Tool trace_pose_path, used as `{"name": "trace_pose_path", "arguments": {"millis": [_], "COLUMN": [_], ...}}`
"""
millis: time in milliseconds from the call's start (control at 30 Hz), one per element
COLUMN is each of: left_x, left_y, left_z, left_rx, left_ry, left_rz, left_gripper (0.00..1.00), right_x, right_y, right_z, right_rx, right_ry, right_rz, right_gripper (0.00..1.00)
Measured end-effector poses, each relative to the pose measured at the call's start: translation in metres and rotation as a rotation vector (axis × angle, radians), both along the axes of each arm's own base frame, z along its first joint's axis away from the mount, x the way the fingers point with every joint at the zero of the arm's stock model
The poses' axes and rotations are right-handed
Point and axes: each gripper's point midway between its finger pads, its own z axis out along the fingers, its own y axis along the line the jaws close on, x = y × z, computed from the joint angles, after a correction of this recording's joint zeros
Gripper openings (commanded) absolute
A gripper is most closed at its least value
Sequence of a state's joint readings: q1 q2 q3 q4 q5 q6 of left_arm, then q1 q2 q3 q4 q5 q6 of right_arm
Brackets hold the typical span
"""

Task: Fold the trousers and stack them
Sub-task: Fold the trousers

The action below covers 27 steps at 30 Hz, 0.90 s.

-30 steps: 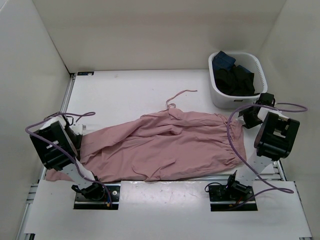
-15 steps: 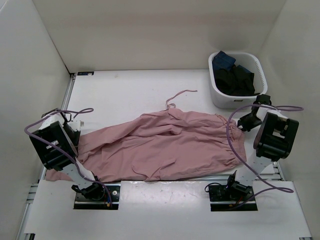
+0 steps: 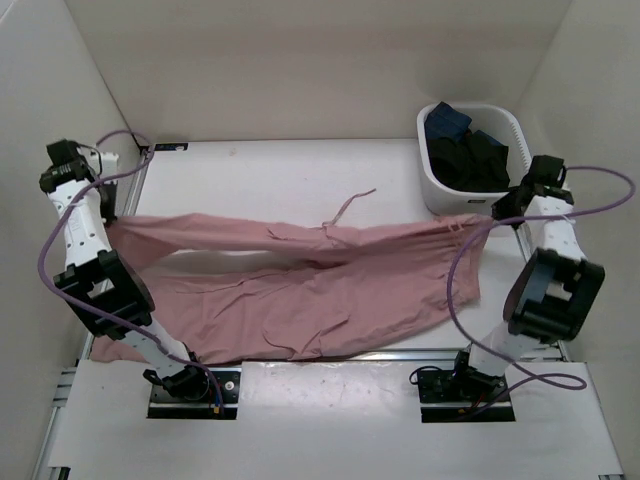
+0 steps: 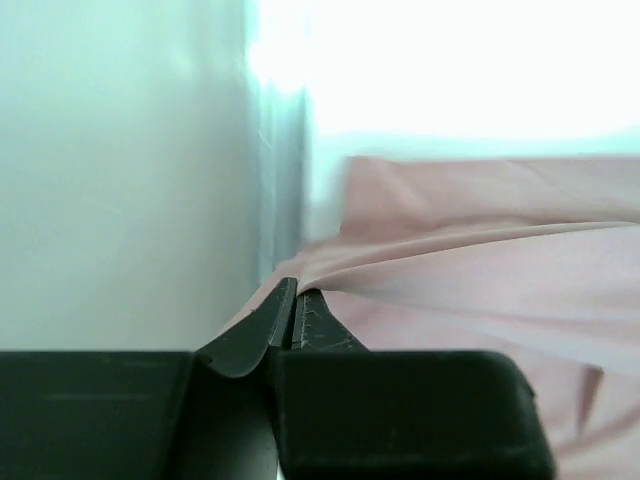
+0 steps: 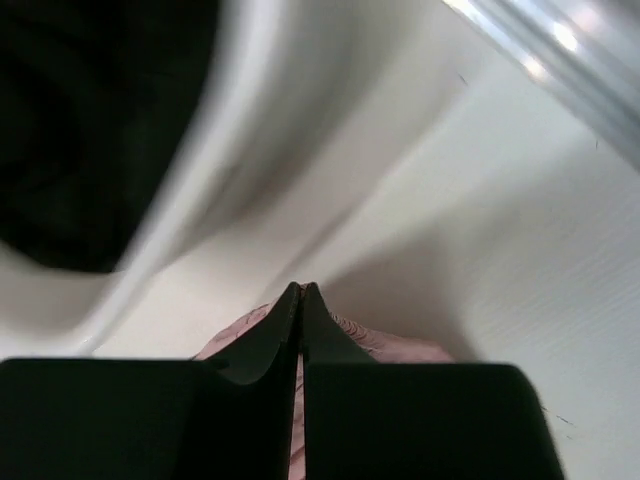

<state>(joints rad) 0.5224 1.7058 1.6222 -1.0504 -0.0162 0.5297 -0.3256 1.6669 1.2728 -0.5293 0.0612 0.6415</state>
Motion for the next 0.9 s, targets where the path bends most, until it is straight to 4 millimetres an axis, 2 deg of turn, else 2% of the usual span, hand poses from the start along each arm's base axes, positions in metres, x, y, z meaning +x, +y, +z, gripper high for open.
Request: {"name": "trace_pose_path", "arguments": {"millis": [67, 133, 200, 267, 333, 400, 467, 500, 533, 567, 600, 633, 700, 767, 900], "left_x": [0.020, 0.028, 0.023, 0.002, -0.028, -0.071, -0.108, -0.131, -0.153, -0.176, -0.196, -0.207, -0.217, -0.215, -0.191], "left_y": [0.006, 0.008, 0.010, 0.005, -0.004, -0.019, -0.032, -0.041, -0.049, -0.057, -0.063, -0.066, -0.063, -0.052, -0.022], "left_z": [0.030, 0.048, 0.053, 0.045, 0.023, -0.014, -0.051, -0.072, -0.091, -0.108, -0.119, -0.123, -0.119, -0.103, -0.051], "left_rx": [0.053, 0.095, 0.137, 0.170, 0.194, 0.184, 0.170, 0.154, 0.139, 0.127, 0.115, 0.113, 0.142, 0.186, 0.274], "left_ry": [-0.089, -0.149, -0.173, -0.155, -0.112, -0.018, 0.067, 0.125, 0.182, 0.240, 0.288, 0.310, 0.317, 0.284, 0.179], "left_rz": [-0.017, -0.027, -0.036, -0.045, -0.055, -0.068, -0.079, -0.088, -0.093, -0.100, -0.101, -0.098, -0.078, -0.044, 0.023], "left_gripper": [0.14, 0.14, 0.16, 0.16, 0.16, 0.22, 0.29, 0.35, 0.50, 0.59, 0.61, 0.61, 0.63, 0.63, 0.64], "right_x": [0.001, -0.007, -0.023, -0.047, -0.071, -0.097, -0.130, -0.148, -0.166, -0.182, -0.194, -0.202, -0.206, -0.206, -0.202], "right_y": [0.003, 0.006, 0.011, 0.017, 0.024, 0.033, 0.047, 0.053, 0.060, 0.065, 0.069, 0.070, 0.069, 0.066, 0.056], "right_z": [0.045, 0.088, 0.113, 0.116, 0.093, 0.048, -0.005, -0.029, -0.047, -0.062, -0.070, -0.074, -0.074, -0.072, -0.064], "right_rx": [-0.040, -0.084, -0.116, -0.132, -0.123, -0.085, -0.020, 0.010, 0.037, 0.056, 0.066, 0.069, 0.060, 0.041, -0.004], "right_ry": [-0.113, -0.224, -0.306, -0.340, -0.322, -0.243, -0.121, -0.057, 0.000, 0.043, 0.071, 0.091, 0.096, 0.094, 0.103], "right_rz": [0.031, 0.049, 0.057, 0.056, 0.051, 0.042, 0.025, 0.015, 0.001, -0.011, -0.023, -0.032, -0.043, -0.051, -0.064], "right_gripper": [0.00, 0.00, 0.00, 0.00, 0.00, 0.00, 0.00, 0.00, 0.00, 0.00, 0.00, 0.00, 0.00, 0.00, 0.00]}}
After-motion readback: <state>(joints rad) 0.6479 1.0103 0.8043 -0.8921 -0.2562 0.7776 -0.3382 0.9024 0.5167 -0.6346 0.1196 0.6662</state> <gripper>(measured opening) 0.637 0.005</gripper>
